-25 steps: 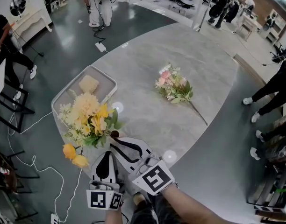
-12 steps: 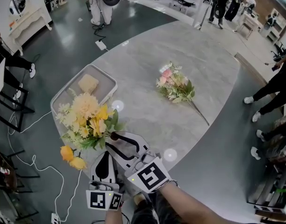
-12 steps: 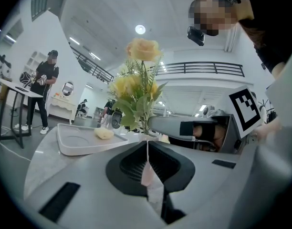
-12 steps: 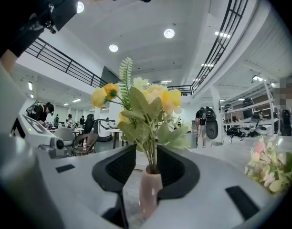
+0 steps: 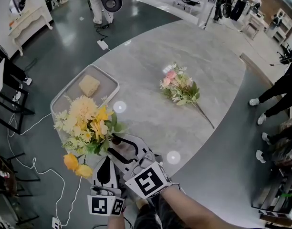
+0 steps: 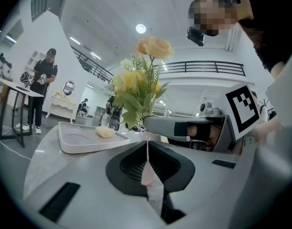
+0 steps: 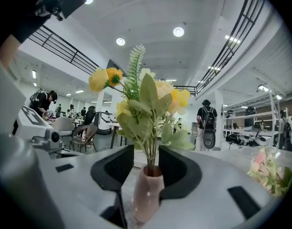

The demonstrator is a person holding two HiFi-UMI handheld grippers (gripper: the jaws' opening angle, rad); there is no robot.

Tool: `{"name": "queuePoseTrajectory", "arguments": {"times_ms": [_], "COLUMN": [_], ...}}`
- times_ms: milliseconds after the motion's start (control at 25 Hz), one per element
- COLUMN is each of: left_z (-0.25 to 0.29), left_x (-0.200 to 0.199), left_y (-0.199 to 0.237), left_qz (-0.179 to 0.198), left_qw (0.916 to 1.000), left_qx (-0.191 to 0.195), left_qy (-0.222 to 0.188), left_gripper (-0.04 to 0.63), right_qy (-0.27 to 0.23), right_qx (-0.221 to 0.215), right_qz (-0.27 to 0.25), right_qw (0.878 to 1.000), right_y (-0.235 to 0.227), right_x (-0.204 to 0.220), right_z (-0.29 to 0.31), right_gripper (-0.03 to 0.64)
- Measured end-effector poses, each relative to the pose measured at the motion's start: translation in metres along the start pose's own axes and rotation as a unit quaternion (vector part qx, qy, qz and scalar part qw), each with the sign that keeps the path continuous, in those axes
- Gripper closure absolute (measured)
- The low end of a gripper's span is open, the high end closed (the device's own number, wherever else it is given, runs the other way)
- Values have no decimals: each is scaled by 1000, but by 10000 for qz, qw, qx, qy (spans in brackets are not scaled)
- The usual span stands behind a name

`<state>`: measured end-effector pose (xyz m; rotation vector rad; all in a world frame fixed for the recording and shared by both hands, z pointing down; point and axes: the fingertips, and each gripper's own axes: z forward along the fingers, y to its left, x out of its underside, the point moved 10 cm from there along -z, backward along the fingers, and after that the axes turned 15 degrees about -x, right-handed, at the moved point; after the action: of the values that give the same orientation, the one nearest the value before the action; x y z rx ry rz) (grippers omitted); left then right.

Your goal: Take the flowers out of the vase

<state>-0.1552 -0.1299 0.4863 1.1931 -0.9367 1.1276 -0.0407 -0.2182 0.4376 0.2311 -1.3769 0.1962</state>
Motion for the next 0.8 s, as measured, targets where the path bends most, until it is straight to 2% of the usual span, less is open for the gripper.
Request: {"name": "queuePoseTrajectory", "arguments": {"times_ms": [440, 800], "left_z": [0, 0], "left_x": [-3, 2], "left_y": [4, 5], "left_qz": [-8, -27], "left_qw": [10000, 10000], "left_qx": [-32, -70], "left_qy": [20, 39], "left_gripper": [574, 574], "right_qy": [-11, -132], "right_qx": [252, 289], "right_qz": [-41, -66], "right_qw": [9997, 9995], "right_y": [-3, -3], "right_x": [-5, 0], "right_z": [8, 6], "right_gripper": [466, 513]}}
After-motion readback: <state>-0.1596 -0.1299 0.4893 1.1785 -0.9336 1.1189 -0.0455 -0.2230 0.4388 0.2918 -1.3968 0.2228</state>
